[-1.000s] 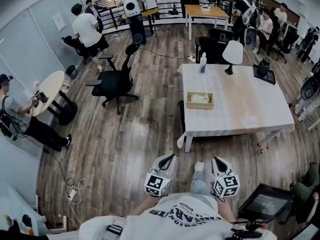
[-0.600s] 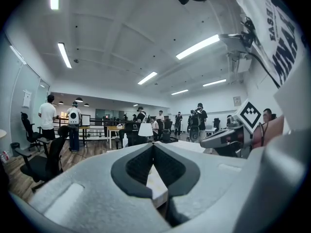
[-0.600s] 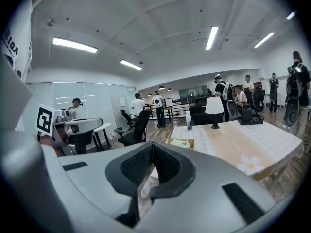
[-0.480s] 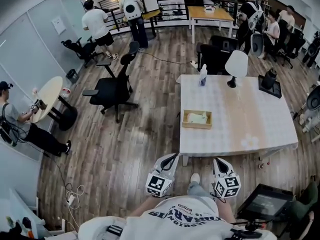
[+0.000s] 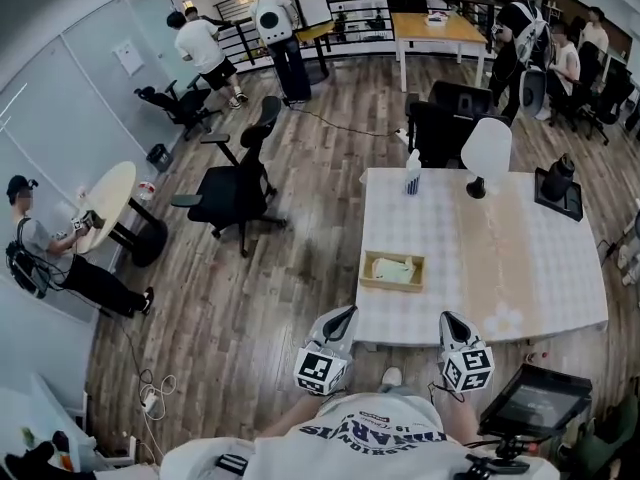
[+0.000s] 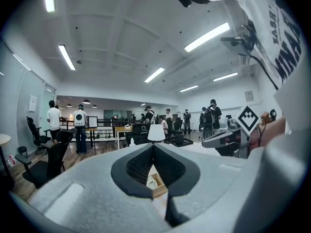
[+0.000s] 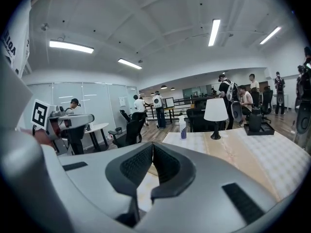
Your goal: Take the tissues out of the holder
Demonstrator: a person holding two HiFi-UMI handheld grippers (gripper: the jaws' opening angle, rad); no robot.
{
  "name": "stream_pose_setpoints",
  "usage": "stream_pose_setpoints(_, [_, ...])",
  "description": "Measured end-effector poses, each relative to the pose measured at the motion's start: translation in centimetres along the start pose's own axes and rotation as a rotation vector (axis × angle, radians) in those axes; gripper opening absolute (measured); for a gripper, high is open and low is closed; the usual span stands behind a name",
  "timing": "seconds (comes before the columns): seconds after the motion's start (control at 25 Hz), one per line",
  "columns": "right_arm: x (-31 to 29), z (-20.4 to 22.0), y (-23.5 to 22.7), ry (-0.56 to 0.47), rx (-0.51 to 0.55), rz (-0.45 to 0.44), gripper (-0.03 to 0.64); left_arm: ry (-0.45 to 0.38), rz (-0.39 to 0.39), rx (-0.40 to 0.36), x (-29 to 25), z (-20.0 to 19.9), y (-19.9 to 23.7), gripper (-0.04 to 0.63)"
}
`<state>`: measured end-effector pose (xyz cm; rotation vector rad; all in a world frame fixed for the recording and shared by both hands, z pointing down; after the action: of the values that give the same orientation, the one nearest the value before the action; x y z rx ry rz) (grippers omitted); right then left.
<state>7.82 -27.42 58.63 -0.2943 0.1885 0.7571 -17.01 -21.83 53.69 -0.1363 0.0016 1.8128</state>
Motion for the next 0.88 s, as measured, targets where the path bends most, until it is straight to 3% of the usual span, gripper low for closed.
stream_pose_setpoints(0.36, [-1.7,-1.7,-3.6,-0.002,0.035,-0.016,0.009,0.012,0.01,0.001,-3.1,-0.6,-1.5,0.005])
stream_pose_setpoints(0.88, [-1.3,-3.6,0.3,-0.048,0.075,-0.036,0.009,-0.054,0.057,-0.007,-3.9,-2.2,-1.4,0.005])
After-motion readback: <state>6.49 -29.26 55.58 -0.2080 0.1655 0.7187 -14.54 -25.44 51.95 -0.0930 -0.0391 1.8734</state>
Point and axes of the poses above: the fingertips, and each gripper's own axes: x backward along the fingers, y to its left, z out of its underside, the point moved 5 cm from there along x, backward along the fingers, and after that the axes turned 8 degrees about -z, right-handed, at the moved point
